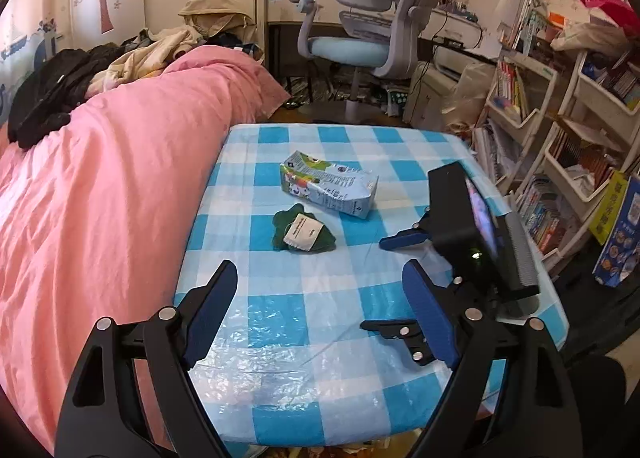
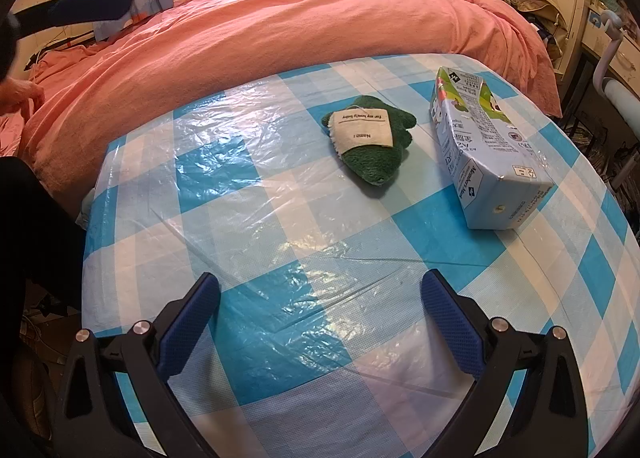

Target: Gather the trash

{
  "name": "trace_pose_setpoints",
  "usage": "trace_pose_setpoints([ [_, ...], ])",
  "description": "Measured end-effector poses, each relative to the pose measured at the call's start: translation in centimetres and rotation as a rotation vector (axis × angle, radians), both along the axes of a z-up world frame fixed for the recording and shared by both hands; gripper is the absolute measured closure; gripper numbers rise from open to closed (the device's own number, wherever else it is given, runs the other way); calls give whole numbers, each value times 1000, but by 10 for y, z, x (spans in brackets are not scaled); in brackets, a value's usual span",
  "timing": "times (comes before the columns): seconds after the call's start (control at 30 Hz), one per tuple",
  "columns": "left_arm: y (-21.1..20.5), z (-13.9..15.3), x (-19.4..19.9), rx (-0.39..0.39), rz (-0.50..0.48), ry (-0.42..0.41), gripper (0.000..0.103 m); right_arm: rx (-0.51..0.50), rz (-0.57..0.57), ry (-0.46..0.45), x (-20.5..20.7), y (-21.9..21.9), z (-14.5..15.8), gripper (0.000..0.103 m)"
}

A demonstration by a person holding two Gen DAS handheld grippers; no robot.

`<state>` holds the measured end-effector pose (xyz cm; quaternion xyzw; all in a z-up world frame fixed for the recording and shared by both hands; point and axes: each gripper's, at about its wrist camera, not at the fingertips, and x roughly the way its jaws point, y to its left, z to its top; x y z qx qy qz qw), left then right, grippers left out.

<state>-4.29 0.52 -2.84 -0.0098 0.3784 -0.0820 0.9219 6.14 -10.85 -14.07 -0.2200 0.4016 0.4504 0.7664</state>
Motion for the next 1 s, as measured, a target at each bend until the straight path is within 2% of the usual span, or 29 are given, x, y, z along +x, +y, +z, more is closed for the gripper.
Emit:
trace_pose_setpoints([
  [0.2, 8, 6, -6, -61, -7, 2, 22, 0, 0, 0, 0, 0, 0, 6],
  [0.47, 13, 10, -14, -91, -11, -7, 22, 0, 0, 0, 0, 0, 0, 6],
  [1.0, -11, 14, -28, 3, -54, -50, 22, 0, 0, 0, 0, 0, 0, 6],
])
